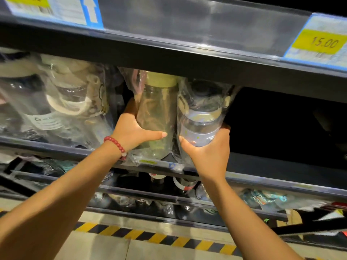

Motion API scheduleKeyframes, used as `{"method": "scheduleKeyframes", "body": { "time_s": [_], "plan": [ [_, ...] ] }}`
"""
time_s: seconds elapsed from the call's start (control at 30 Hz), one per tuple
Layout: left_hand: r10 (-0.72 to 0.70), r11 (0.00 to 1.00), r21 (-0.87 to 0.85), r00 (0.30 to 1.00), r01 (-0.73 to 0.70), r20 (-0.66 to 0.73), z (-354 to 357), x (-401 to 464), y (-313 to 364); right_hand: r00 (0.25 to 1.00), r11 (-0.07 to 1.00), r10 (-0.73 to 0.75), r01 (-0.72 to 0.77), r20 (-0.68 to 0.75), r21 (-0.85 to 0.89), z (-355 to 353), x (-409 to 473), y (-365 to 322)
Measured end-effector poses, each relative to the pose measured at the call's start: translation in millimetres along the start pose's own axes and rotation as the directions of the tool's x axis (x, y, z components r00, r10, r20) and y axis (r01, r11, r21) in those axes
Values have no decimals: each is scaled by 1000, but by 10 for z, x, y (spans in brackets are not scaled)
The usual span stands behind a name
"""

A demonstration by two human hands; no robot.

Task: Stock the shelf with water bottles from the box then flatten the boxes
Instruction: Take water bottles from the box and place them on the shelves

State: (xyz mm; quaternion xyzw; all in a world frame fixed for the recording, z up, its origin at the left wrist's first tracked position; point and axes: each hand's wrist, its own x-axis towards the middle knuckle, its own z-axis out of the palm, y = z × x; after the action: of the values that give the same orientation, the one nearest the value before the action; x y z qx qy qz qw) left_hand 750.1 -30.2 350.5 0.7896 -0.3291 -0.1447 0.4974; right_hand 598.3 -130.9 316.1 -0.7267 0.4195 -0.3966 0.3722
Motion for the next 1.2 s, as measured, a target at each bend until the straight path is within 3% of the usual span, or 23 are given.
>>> {"method": "scheduleKeyframes", "body": {
  "time_s": [0.27,0.67,0.8,0.93,1.07,1.2],
  "plan": [
    [-59,998,14,996,58,73,-6,30,-67,998,999,-13,10,-65,-48,-61,39,43],
    [-125,951,-268,984,155,127,87,-122,-391,1000,991,26,-26,4,131,45,-78,-43],
    [-98,941,-318,993,113,64,142,-232,-310,994,989,-3,-13,110,148,-2,-81,-10],
    [-5,956,-290,992,-32,-127,276,-321,-252,974,993,-67,43,216,111,-147,-51,79],
    [-44,976,-219,963,-16,-267,395,-304,-183,968,994,-75,52,241,99,-192,-28,120],
    [-67,987,-156,967,29,-245,335,-251,-178,969,994,-91,72,231,87,-189,-13,107]
  ]
}}
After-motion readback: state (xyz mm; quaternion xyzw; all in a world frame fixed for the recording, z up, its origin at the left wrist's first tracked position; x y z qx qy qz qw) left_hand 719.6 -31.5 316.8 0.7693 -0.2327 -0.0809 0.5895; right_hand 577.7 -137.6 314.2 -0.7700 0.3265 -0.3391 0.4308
